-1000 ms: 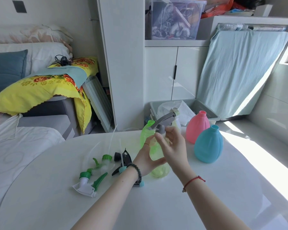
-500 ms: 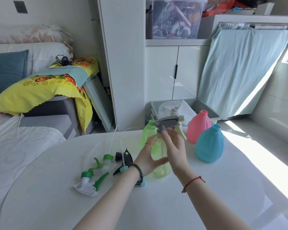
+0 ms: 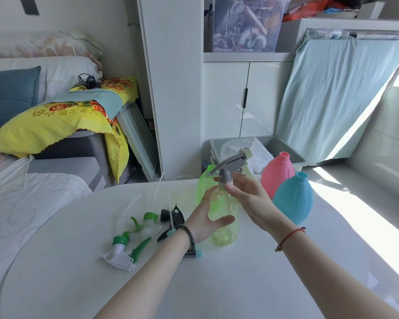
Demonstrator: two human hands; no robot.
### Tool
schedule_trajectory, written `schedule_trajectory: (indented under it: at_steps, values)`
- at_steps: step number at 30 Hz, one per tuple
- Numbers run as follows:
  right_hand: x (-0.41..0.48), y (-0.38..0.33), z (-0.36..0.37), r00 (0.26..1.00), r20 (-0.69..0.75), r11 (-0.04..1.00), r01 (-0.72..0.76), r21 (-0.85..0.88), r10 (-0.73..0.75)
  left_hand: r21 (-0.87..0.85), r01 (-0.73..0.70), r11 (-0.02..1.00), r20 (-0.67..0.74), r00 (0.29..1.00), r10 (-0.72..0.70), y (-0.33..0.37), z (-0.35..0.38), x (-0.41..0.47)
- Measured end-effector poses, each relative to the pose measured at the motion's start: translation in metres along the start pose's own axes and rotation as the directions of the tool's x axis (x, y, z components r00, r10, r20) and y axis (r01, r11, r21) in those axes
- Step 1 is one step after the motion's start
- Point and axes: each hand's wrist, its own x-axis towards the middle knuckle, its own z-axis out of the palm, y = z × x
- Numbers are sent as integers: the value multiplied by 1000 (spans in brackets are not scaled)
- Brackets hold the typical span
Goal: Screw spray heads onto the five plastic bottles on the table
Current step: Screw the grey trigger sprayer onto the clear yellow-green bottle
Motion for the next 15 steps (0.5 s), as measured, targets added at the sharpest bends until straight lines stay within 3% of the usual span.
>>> schedule_trajectory:
  at_steps: [6, 10, 13, 15]
  values:
    - [-1, 1, 3, 998, -68, 1000, 3, -17, -4, -102, -2, 995, 85, 996, 11, -1, -10, -1]
    - [-1, 8, 10, 990, -144, 998, -10, -64, 1, -57, -31, 998, -22, 999, 30, -4, -6, -1]
    - [-3, 10, 20, 955, -296, 998, 13, -65, -32, -45, -33, 998, -75, 997, 30, -7, -4, -1]
    - [-5, 10, 23, 955, -291, 996, 38, -75, -59, -35, -27, 999, -71, 997, 24, -7, -5, 0]
